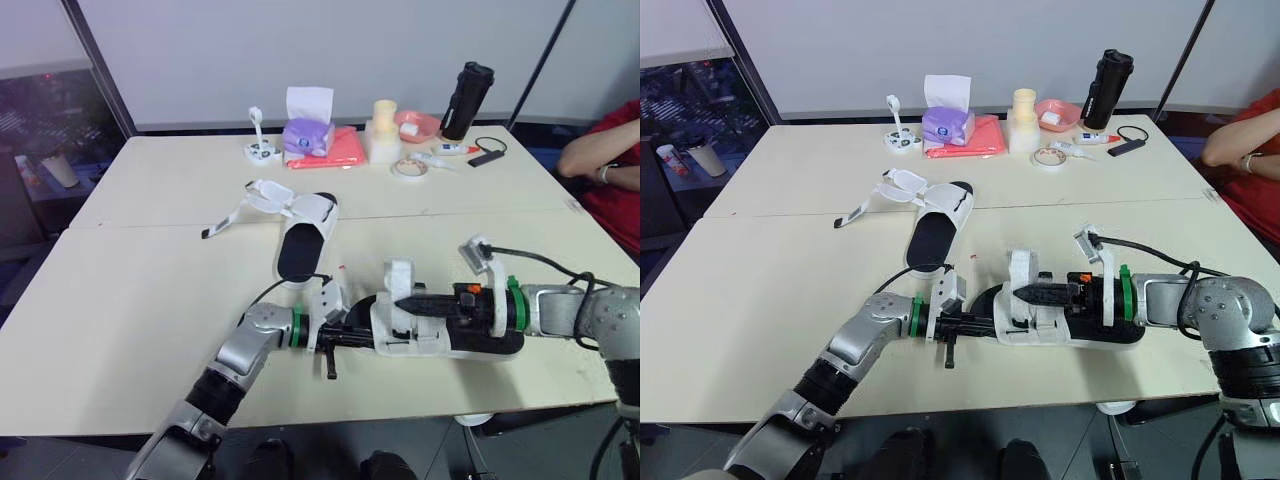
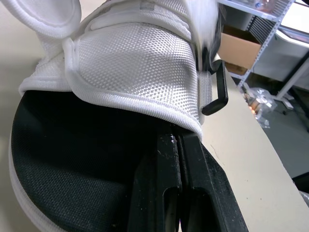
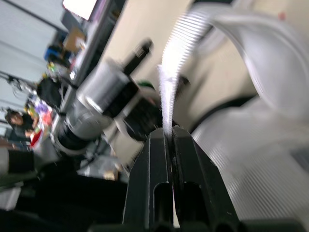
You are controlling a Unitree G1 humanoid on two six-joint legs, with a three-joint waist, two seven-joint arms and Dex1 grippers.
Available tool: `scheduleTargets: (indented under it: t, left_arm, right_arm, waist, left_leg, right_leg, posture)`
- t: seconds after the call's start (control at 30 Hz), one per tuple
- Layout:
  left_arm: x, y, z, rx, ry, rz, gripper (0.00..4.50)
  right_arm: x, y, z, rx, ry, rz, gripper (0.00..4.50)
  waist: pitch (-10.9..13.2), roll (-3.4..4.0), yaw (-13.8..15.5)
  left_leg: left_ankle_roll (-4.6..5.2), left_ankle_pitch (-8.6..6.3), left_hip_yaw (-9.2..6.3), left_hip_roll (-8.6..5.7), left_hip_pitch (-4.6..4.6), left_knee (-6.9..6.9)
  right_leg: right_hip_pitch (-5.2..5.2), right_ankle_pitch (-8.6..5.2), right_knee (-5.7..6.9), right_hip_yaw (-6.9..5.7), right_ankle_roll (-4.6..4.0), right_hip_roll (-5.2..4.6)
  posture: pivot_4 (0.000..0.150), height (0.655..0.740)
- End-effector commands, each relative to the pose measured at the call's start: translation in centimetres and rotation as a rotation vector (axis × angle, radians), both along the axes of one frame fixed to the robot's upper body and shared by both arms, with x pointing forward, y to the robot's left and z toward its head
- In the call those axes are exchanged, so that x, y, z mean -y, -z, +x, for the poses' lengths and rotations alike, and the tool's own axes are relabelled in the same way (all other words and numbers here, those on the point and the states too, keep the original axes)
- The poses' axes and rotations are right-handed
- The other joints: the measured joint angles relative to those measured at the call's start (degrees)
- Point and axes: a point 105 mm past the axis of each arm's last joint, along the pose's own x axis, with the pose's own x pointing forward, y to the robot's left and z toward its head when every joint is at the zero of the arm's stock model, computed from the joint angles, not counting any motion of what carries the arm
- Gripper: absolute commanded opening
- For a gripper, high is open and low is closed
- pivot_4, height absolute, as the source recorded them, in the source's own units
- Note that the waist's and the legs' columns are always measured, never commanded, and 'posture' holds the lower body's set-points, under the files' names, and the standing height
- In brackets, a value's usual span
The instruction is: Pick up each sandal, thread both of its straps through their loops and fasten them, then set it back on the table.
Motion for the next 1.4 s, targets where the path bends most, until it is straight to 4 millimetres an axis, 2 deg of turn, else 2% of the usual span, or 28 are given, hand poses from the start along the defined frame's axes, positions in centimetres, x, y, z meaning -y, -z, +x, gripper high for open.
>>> scheduleTargets:
  t: [0.03, 0.2, 0.43, 0.67, 0.93, 1.03, 1.17, 1.4]
  left_arm:
    - [-0.6, 3.0, -0.6, -0.076, -0.023, 0.102, 0.0]
    - [-0.6, 3.1, -0.6, -0.073, -0.019, 0.107, 0.0]
    - [-0.7, 3.2, -0.7, -0.074, -0.014, 0.113, 0.0]
    - [-0.7, 3.2, -0.7, -0.074, -0.011, 0.115, 0.0]
    - [-0.7, 3.2, -0.6, -0.075, -0.012, 0.114, 0.0]
    - [-0.7, 3.3, -0.6, -0.078, -0.012, 0.114, 0.0]
    - [-0.6, 3.3, -0.7, -0.08, -0.01, 0.115, 0.0]
    - [-0.6, 3.5, -0.7, -0.081, -0.005, 0.12, 0.0]
  right_arm:
    - [0.2, -0.3, -0.1, 0.024, -0.028, -0.017, 0.09]
    - [0.3, 1.4, -0.2, 0.046, -0.042, -0.113, 0.09]
    - [0.5, 2.5, 0.3, 0.157, -0.056, -0.253, 0.09]
    - [-0.3, 0.5, 0.3, 0.191, -0.073, -0.155, 0.09]
    - [-0.6, -0.5, 0.1, 0.222, -0.063, -0.082, 0.09]
    - [-0.7, -0.1, -0.4, 0.222, -0.08, -0.099, 0.86]
    - [-0.7, 0.0, -0.6, 0.212, -0.081, -0.111, 2.83]
    - [-1.0, 0.3, -1.1, 0.215, -0.106, -0.147, 2.83]
  waist:
    - [0.0, 0.0, 0.0]
    - [0.0, 0.0, 0.0]
    - [0.0, -0.01, -0.1]
    - [0.0, -0.02, 0.0]
    - [0.0, -0.02, 0.0]
    - [0.0, -0.02, 0.0]
    - [0.0, -0.02, 0.0]
    - [0.0, -0.02, 0.0]
  left_leg:
    - [0.0, 0.0, 0.0, 0.0, 0.0, 0.0]
    - [0.0, 0.0, 0.01, 0.0, 0.0, 0.0]
    - [0.0, 0.0, 0.01, 0.0, 0.02, 0.0]
    - [-0.01, 0.0, -0.01, 0.0, 0.03, 0.0]
    - [-0.01, 0.0, -0.03, 0.0, 0.03, -0.01]
    - [-0.01, 0.0, -0.03, 0.0, 0.02, -0.01]
    - [-0.01, 0.0, -0.03, 0.0, 0.03, -0.02]
    - [-0.01, -0.01, -0.04, 0.0, 0.03, -0.03]
  right_leg:
    - [0.0, 0.0, 0.0, 0.0, 0.0, 0.0]
    - [-0.01, 0.0, 0.0, 0.0, 0.0, 0.01]
    - [0.01, 0.0, 0.0, -0.01, 0.01, 0.02]
    - [0.01, 0.0, 0.0, -0.01, 0.01, 0.02]
    - [0.0, 0.0, 0.0, 0.0, 0.01, 0.01]
    - [0.0, 0.0, 0.0, 0.0, 0.01, 0.0]
    - [0.0, 0.0, 0.0, 0.0, 0.01, 0.01]
    - [0.0, 0.0, -0.01, 0.0, 0.0, 0.0]
  posture:
    - [0.15, 0.74]
    - [0.15, 0.74]
    - [0.15, 0.74]
    - [0.15, 0.74]
    - [0.15, 0.74]
    - [0.15, 0.74]
    - [0.15, 0.74]
    - [0.15, 0.74]
